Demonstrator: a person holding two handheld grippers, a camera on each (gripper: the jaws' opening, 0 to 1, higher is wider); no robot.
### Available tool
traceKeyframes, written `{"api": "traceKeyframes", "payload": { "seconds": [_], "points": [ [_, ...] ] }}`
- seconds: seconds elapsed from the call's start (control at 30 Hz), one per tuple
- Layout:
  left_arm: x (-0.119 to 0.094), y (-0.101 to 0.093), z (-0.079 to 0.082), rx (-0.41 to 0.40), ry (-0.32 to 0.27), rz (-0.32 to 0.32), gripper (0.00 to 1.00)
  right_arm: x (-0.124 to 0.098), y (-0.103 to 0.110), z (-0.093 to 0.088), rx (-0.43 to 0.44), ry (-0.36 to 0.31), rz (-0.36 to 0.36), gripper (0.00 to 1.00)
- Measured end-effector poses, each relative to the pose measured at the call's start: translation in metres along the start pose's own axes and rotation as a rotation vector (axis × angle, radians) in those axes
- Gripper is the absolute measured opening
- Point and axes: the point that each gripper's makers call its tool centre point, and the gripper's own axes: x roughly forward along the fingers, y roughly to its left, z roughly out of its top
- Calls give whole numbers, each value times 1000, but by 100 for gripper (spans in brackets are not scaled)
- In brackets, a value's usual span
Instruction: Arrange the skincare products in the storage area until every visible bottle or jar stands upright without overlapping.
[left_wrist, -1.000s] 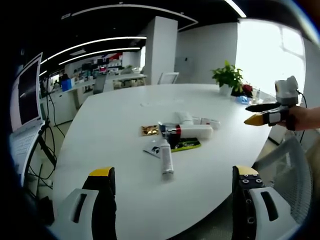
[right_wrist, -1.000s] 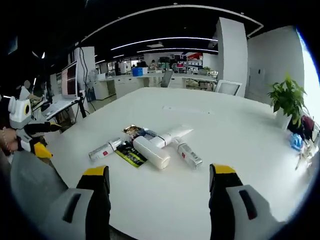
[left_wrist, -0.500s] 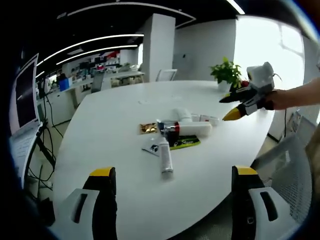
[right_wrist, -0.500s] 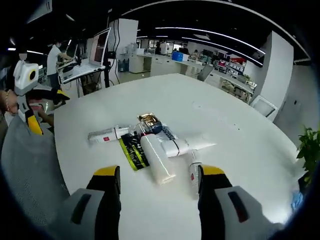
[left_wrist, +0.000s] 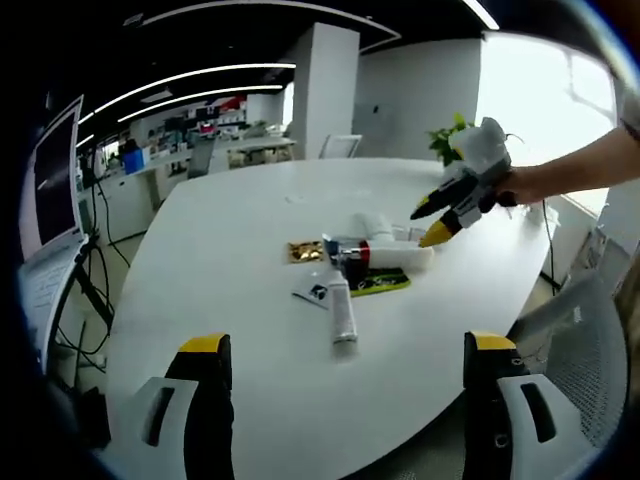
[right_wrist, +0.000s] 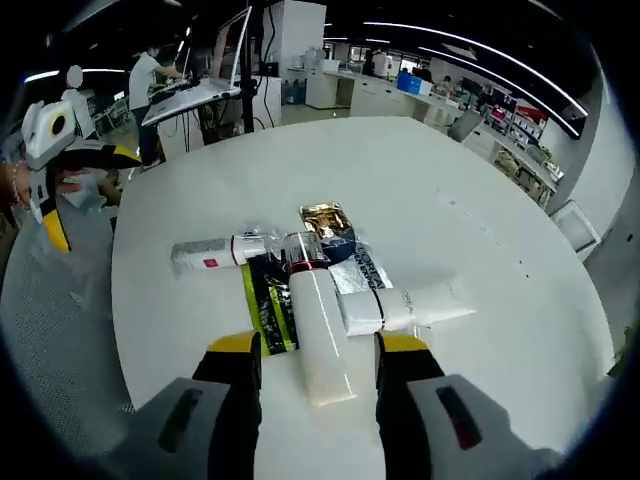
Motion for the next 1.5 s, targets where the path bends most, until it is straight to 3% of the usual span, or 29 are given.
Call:
{"api": "traceKeyframes", "payload": {
  "seconds": [0.5,0.9,1.1,1.33,1.5],
  "points": [
    [3,-1,-1,-18,1,9,94,47,5,2,-104,156,126,28],
    [4,7,-2,-36,2,25,94,71,5,-12,-191,311,159,28],
    [4,7,-3,-36,7,24,94,76,6,-17,-174,378,173,29],
    [5,6,-4,-28,17,19,94,77,8,-20,-166,423,177,30],
    [6,2,-4,-12,28,5,94,77,8,-19,-157,395,164,28]
  ]
}}
